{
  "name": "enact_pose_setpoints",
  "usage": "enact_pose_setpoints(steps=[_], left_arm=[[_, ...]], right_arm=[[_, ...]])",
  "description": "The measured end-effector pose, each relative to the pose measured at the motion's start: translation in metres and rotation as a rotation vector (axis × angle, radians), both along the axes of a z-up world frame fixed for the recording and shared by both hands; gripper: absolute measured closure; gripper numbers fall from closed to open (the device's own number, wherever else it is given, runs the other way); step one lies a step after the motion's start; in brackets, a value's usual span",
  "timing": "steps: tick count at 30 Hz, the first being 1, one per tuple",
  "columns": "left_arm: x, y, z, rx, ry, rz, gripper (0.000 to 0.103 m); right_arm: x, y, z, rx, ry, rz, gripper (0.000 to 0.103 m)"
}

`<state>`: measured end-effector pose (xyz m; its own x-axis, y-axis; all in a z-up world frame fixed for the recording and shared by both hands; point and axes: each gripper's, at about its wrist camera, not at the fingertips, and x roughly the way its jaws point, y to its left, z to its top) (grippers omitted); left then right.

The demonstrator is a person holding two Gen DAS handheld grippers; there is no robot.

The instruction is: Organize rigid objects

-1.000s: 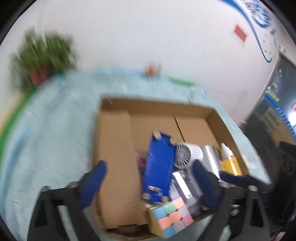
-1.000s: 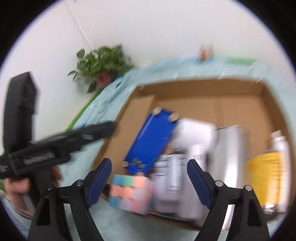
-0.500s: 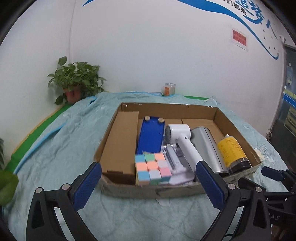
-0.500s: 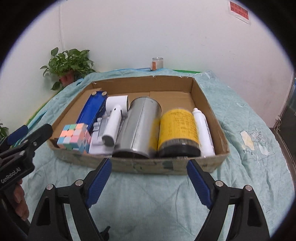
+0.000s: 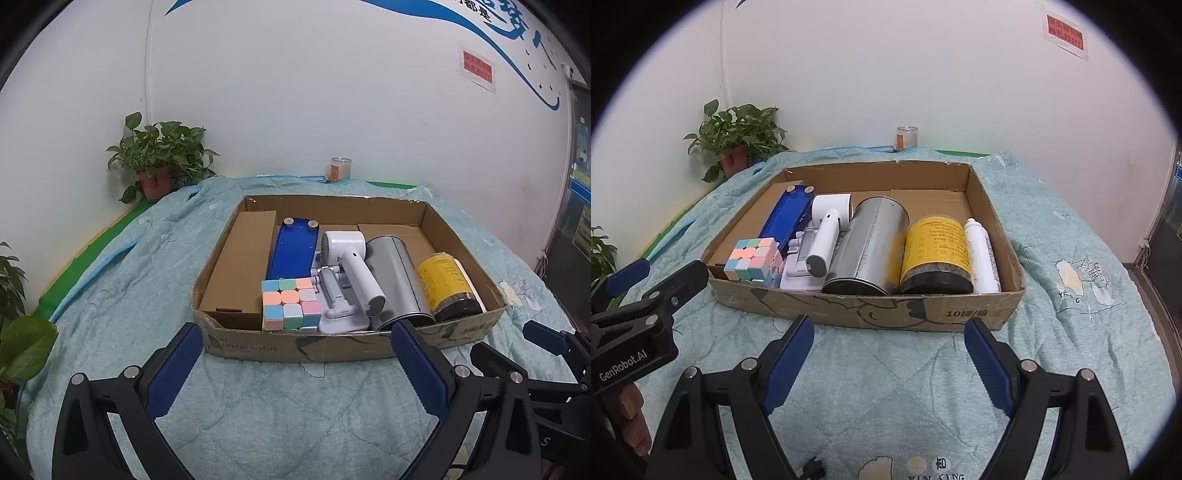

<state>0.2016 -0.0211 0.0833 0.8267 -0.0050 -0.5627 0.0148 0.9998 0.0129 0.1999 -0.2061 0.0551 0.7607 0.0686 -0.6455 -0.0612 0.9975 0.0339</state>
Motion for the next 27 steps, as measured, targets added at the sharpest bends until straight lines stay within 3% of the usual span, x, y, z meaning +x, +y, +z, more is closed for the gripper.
enact_pose_setpoints(steps=[27], left_arm=[[0.006,-0.015,-0.010,0.000,0.049,-0.070,0.000]], right_arm=[[0.006,-0.013,-0.012,-0.018,0.022,-0.030,0.020]])
